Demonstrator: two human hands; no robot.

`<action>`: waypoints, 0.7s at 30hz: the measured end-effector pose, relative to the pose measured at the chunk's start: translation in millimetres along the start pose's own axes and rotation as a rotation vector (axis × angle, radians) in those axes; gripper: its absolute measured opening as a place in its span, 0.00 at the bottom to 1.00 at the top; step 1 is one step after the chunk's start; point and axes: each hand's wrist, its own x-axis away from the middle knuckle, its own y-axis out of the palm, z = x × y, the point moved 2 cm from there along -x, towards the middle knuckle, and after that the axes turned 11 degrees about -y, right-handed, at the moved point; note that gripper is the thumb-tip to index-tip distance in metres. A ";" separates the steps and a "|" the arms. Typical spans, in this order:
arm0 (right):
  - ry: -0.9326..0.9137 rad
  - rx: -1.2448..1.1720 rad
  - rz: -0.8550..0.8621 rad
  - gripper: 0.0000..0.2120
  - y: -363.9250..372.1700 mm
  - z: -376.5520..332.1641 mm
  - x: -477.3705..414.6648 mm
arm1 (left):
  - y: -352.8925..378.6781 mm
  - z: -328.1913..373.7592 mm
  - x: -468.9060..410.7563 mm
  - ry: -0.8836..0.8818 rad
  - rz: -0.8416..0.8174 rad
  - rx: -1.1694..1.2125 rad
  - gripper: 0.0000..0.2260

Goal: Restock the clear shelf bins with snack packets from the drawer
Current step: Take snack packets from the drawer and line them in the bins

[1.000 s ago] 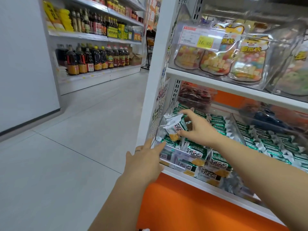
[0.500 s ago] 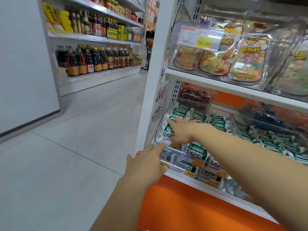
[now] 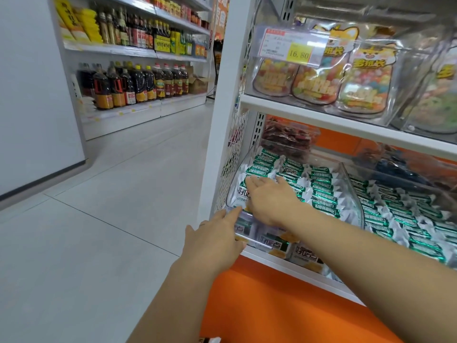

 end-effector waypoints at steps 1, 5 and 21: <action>-0.002 -0.006 -0.012 0.28 2.5 0.2 1.3 | 0.1 0.3 0.1 0.000 -0.003 -0.002 0.31; 0.025 -0.048 0.000 0.29 2.7 1.2 -3.3 | -0.7 0.3 2.1 0.002 -0.014 0.001 0.31; -0.428 -0.451 0.653 0.13 116.3 -48.2 108.1 | 32.0 -38.8 21.1 -0.100 -0.296 -0.270 0.24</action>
